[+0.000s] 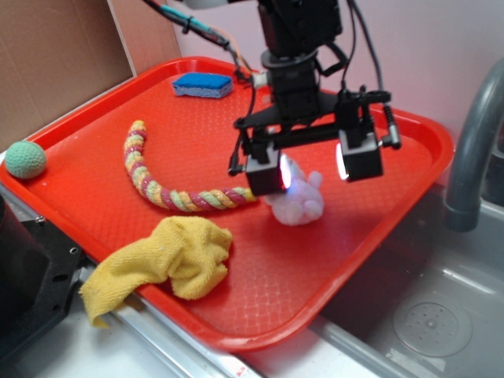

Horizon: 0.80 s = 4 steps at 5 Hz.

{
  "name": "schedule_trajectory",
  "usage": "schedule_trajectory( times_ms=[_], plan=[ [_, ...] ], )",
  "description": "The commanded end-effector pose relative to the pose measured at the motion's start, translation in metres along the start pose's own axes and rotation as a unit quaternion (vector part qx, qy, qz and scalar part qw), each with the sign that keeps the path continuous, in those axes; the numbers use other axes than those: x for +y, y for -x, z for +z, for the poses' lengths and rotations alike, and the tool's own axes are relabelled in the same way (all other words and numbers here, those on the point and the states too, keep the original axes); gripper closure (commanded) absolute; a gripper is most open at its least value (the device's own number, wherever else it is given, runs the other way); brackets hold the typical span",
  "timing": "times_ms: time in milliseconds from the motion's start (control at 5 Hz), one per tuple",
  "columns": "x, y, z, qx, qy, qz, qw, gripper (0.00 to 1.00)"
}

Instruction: Grab the pink bunny.

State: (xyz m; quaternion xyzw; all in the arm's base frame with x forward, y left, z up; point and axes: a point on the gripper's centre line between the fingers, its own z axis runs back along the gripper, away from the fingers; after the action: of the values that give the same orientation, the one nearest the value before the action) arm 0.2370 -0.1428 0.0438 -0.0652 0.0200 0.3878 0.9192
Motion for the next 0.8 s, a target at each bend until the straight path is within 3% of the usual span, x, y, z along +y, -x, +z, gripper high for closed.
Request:
schedule_trajectory(
  times_ms=[0,200,400,600],
  plan=[
    [0.001,-0.011,-0.006,0.02,-0.023,0.024,0.999,0.2],
    [-0.001,-0.014,-0.013,0.032,-0.045,0.002,0.998,1.0],
    [0.002,-0.022,-0.002,0.023,-0.048,-0.074,0.996,1.0],
    [0.013,-0.03,0.047,-0.028,-0.008,-0.205,0.978,1.0]
  ],
)
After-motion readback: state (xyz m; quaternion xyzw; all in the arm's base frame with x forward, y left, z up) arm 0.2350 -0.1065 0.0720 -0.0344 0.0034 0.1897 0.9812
